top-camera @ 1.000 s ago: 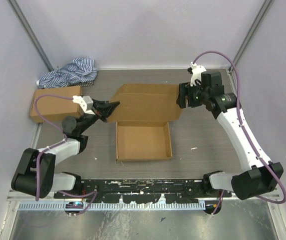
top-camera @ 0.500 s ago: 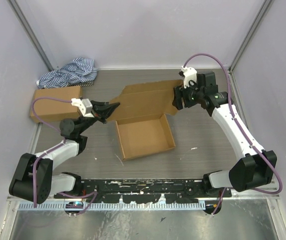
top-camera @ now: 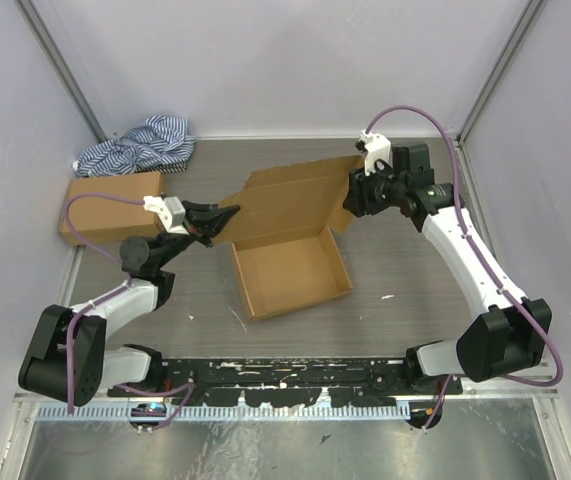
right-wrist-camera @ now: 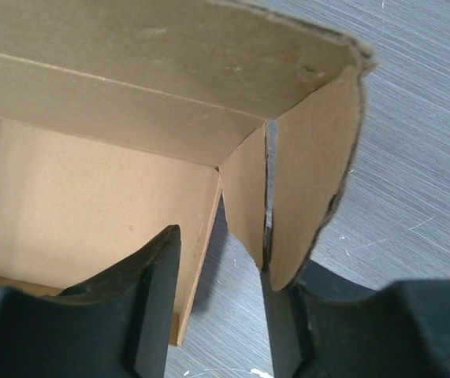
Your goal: Fold the paper box
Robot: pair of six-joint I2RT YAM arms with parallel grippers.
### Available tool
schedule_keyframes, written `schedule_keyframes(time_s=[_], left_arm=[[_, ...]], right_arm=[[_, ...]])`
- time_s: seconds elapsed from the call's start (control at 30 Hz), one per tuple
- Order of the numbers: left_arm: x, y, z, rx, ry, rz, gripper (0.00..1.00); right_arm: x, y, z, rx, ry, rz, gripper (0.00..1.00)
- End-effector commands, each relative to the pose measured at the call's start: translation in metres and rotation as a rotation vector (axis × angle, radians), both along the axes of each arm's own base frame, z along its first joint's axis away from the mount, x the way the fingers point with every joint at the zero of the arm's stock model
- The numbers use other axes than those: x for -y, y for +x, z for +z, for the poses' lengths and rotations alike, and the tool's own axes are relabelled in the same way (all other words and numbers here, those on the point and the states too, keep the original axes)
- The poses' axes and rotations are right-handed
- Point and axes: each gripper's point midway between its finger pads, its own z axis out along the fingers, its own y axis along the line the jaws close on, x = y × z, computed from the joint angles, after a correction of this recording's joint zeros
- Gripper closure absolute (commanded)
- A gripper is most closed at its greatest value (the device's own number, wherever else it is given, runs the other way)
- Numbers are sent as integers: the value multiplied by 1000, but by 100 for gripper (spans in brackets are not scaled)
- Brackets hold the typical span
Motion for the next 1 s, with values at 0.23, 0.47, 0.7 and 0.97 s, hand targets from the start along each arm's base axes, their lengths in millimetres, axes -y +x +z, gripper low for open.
schedule_keyframes(time_s=[0.23,0.47,0.7,0.97], left_arm=[[1,8,9,-37,-21,19,99],[-11,37,0,-289,1,153,74],[-25,38,-1,-306,89,257,67],[-22,43,0,-394,222,248,67]], right_arm=[[-1,29,23,54,56,-113,99],[22,20,29,87,48,-288,99],[30,13,45,139,46,-351,99],[21,0,39,99,23,-349,99]])
